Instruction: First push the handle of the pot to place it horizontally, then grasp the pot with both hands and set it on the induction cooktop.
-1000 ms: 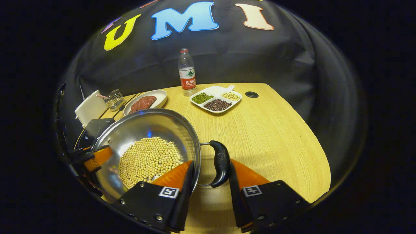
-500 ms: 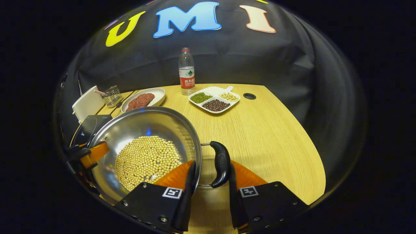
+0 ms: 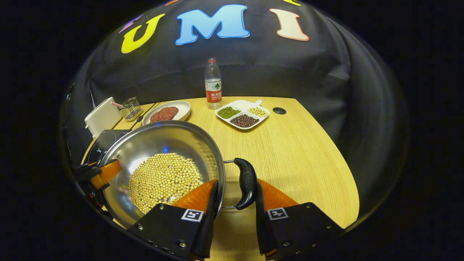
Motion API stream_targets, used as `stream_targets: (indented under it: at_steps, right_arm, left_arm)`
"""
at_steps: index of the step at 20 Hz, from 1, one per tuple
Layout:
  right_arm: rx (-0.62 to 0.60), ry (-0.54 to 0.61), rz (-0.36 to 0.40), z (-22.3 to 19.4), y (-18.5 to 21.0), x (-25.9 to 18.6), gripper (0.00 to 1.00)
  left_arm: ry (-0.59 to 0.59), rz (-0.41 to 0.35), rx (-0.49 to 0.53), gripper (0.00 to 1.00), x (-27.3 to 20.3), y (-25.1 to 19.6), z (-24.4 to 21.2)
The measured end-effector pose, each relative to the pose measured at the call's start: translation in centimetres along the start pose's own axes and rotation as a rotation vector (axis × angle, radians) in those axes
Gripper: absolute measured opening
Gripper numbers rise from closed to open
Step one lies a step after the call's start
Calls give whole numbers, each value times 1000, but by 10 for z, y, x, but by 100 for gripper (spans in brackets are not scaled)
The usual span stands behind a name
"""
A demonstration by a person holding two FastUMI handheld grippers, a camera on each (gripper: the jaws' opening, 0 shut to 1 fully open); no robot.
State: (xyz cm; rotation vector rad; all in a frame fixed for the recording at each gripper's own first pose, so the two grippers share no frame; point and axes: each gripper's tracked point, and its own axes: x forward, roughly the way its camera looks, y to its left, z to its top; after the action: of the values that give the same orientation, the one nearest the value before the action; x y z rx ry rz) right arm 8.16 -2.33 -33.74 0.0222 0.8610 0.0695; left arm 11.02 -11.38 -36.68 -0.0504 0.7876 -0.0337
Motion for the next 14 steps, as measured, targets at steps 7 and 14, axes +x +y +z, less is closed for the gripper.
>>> stream_targets:
  at_steps: [7, 14]
  right_arm:
    - [36, -15, -44, 4, 24, -22, 49]
    - [30, -43, -50, 16, 73, -33, 49]
  left_arm:
    - [-26, -44, 25, 65, -6, 23, 19]
    - [-42, -51, 4, 70, -8, 75, 35]
